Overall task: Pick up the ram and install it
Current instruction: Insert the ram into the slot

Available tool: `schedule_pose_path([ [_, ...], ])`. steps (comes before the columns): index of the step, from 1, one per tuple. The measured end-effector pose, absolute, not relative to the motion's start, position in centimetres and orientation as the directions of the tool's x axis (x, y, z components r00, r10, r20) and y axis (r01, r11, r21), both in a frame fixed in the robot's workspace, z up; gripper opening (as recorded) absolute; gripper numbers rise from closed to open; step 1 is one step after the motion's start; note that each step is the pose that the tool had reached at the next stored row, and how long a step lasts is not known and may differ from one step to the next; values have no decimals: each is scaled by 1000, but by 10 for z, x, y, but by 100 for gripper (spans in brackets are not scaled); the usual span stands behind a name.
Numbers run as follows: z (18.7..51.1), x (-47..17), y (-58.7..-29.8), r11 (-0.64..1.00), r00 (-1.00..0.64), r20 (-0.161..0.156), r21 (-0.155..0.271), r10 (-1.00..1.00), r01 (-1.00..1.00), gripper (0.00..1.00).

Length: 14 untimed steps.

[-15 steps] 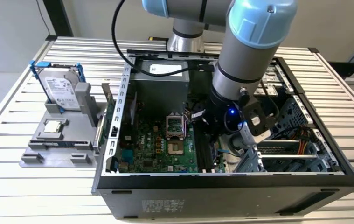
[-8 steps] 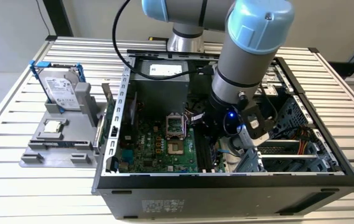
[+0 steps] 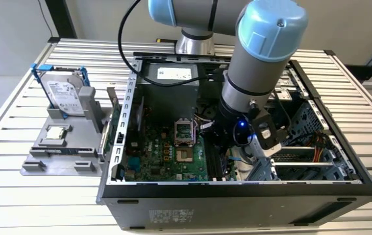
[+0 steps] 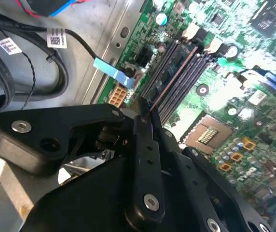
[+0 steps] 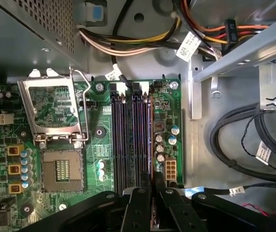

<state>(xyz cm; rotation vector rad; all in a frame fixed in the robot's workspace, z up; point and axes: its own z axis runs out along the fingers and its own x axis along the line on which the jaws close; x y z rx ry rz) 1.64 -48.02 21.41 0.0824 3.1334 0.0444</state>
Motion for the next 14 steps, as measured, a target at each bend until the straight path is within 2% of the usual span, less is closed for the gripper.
schedule_pose_path([
  [8,214,16,-477,998,-999,-6,29,53,53,0],
  [14,226,19,-477,998,-999,-5,29,52,52,0],
])
